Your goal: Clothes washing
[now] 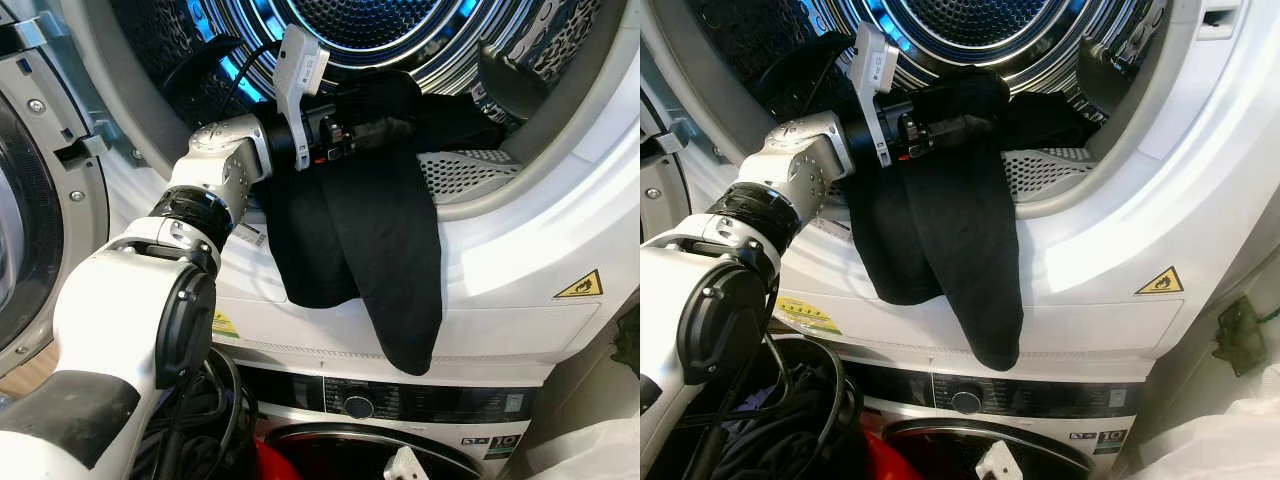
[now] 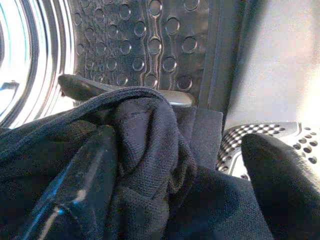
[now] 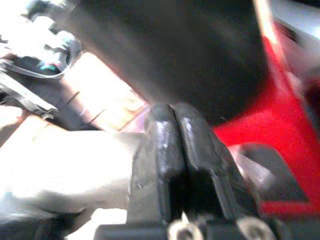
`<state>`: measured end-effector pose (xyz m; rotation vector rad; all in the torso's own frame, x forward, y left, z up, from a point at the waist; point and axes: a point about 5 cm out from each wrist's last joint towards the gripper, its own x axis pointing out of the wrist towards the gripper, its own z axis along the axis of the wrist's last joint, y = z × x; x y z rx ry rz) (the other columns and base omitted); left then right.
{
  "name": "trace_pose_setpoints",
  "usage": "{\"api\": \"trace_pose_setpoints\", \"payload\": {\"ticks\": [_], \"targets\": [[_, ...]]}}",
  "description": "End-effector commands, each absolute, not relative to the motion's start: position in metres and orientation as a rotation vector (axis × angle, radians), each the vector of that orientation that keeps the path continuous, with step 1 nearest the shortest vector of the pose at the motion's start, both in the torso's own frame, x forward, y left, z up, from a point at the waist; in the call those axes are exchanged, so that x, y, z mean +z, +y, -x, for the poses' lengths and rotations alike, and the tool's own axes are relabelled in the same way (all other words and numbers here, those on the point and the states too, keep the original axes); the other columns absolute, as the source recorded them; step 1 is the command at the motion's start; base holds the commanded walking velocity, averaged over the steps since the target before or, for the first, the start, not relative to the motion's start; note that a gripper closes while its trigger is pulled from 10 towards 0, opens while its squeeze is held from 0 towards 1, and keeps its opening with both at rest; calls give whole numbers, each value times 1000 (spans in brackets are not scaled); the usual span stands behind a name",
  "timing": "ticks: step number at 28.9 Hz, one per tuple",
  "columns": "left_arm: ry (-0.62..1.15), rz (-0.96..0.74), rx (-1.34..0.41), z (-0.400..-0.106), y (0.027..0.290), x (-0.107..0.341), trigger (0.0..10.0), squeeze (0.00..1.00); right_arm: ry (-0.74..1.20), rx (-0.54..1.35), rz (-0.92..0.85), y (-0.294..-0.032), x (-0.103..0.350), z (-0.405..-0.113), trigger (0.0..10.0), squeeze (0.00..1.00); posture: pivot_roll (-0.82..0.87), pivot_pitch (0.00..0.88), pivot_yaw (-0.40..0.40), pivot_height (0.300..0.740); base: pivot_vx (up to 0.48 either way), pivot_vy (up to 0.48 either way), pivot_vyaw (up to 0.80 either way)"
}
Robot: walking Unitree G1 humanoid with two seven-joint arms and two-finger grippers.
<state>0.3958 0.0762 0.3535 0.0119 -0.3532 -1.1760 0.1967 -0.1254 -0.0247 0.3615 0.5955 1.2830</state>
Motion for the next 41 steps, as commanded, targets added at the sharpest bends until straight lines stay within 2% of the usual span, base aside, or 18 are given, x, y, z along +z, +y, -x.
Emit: {"api": "trace_pose_setpoints", "payload": {"ticks": [1,7,14,19,22,26,29,34,37,41], "targets": [[-346,-44,-1165,-396,83,351,10000,1000,518,1386,-400,-118,-10,-199,10000,0,27,0,106,740,0,0,0],[-348,-37,-1160,-397,83,349,10000,1000,425,1548,-391,-109,15,-190,10000,0,24,0,103,740,0,0,0],[-344,-33,-1162,-397,83,348,10000,1000,235,1568,-417,-99,56,-197,10000,0,19,0,102,740,0,0,0],[-345,-31,-1153,-397,84,349,10000,1000,4,1512,-452,-95,105,-214,10000,0,14,0,106,740,0,0,0],[-348,-28,-1148,-397,85,350,10000,1000,-67,1499,-439,-98,123,-219,10000,0,13,0,105,740,0,0,0],[-350,-29,-1148,-397,84,350,10000,1000,-54,1407,-309,-106,125,-229,10000,0,11,0,105,740,0,0,0],[-353,-27,-1149,-397,85,351,10000,1000,-11,1209,-82,-126,120,-251,10000,0,10,0,104,740,0,0,0],[-352,-23,-1152,-397,85,351,10000,1000,-77,1039,-7,-146,138,-272,10000,0,12,0,102,740,0,0,0],[-350,-20,-1153,-397,86,350,10000,1000,-150,1012,-77,-147,153,-279,10000,0,12,0,102,740,0,0,0],[-344,-18,-1157,-397,86,348,10000,1000,-193,1090,-138,-143,160,-272,10000,0,16,0,102,740,0,0,0]]}}
